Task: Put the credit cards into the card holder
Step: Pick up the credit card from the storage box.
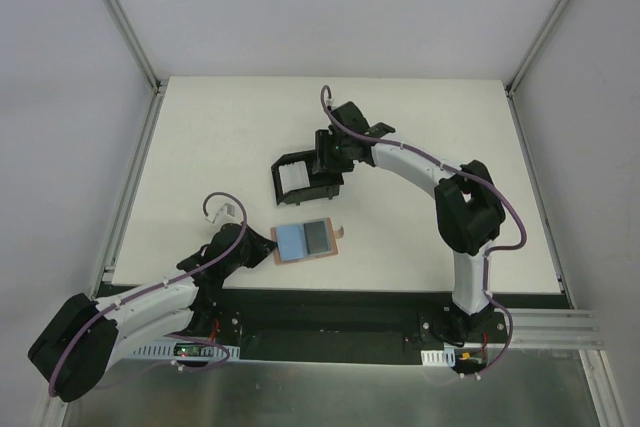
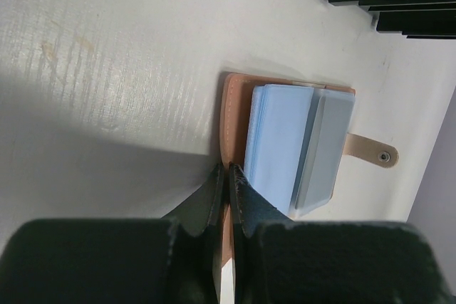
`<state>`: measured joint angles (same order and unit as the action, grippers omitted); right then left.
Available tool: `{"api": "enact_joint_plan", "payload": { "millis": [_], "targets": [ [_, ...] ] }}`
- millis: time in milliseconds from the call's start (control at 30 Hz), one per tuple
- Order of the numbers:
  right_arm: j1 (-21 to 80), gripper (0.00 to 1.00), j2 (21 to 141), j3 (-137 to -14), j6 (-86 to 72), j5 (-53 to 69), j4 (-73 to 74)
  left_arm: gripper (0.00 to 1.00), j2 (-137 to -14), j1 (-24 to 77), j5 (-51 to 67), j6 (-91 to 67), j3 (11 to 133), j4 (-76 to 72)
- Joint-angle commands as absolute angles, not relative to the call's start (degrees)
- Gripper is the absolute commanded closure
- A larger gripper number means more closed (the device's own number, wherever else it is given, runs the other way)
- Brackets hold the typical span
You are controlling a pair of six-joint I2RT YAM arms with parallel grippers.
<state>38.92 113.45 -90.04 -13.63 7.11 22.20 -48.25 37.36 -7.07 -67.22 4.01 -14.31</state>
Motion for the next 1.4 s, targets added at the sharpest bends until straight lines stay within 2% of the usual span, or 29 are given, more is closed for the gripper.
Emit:
{"api": "enact_joint_plan", "payload": {
  "millis": [0, 600, 733, 1367],
  "targets": [
    [38.1, 0.50, 111.5, -89.5, -11.0, 7.3, 23.4, 1.00, -49.0, 36.6, -6.2, -65.0, 3.7, -11.7],
    [36.5, 0.47, 104.9, -81.8, -11.4, 8.4, 19.0, 1.00, -53.5, 36.6, -2.5, -63.2, 5.1, -15.3],
    [36.4, 0.43, 107.1, -84.7, -11.8, 11.0, 18.0, 1.00, -55.0, 36.6, -1.8, -63.3, 5.4, -15.8],
    [36.4, 0.37, 119.5, -94.7, -14.7, 17.7, 16.5, 1.00, -55.8, 36.6, -1.8, -62.4, 5.3, -16.6]
  ]
}}
